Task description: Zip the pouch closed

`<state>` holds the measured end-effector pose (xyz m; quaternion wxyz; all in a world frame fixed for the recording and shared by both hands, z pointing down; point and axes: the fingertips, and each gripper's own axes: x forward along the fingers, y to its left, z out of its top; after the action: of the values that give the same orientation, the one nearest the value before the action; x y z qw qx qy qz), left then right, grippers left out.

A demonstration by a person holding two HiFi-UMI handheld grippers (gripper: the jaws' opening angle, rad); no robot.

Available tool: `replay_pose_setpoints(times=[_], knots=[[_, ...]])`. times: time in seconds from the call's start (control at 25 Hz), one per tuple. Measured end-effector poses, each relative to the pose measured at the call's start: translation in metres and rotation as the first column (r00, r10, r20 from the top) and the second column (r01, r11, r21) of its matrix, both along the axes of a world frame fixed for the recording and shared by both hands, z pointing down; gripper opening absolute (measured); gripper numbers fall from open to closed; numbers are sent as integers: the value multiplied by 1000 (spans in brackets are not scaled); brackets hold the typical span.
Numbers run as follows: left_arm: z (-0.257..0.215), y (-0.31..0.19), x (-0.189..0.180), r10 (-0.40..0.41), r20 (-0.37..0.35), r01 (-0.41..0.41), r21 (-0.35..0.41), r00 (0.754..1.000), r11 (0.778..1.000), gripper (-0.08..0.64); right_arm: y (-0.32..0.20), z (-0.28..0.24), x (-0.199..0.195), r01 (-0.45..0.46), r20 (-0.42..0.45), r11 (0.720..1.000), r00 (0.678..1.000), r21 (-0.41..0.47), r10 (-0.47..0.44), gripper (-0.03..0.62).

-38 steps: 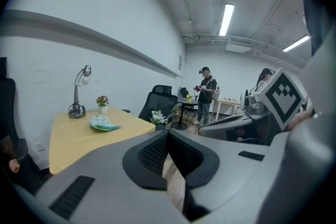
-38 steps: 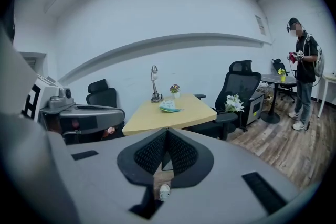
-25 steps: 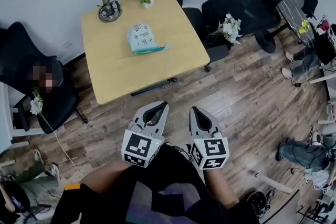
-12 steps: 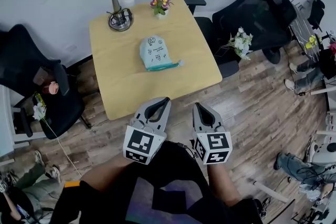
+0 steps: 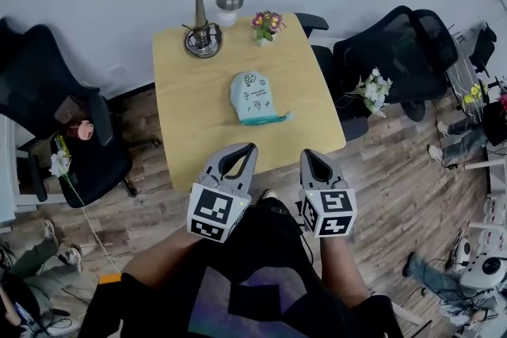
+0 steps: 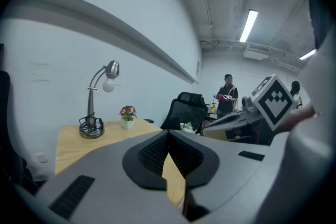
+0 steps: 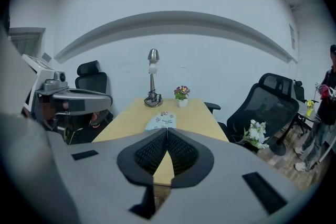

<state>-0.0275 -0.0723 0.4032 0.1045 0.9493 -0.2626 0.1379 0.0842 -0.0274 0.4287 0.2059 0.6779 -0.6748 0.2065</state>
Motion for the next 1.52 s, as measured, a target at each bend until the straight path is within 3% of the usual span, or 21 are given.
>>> replay_pose_setpoints(times=[0.2, 0.44, 0.84, 0.92, 1.12, 1.52], knots=[[4, -24, -7, -57, 12, 57, -2, 998, 998, 9, -29, 5, 15, 32, -18, 999, 999, -15, -32, 15], [14, -56, 4, -108, 45, 108, -7, 993, 994, 9, -61, 27, 28, 156, -64, 984, 985, -86, -162, 17], [60, -86, 46, -126, 146, 131, -23, 981, 991, 9, -94, 72, 49, 383, -131, 896, 899, -223, -417, 21], [69, -88, 52, -126, 160, 132, -31, 979, 991, 9, -98, 82, 54, 425, -152, 871, 870, -249, -468, 67], [92, -88, 63, -123, 198, 138, -62, 972, 988, 11, -107, 106, 63, 529, -212, 789, 770, -313, -601, 95], [120, -90, 71, -149, 252, 179, -104, 956, 978, 11, -111, 159, 69, 676, -291, 592, 516, -439, -806, 109]])
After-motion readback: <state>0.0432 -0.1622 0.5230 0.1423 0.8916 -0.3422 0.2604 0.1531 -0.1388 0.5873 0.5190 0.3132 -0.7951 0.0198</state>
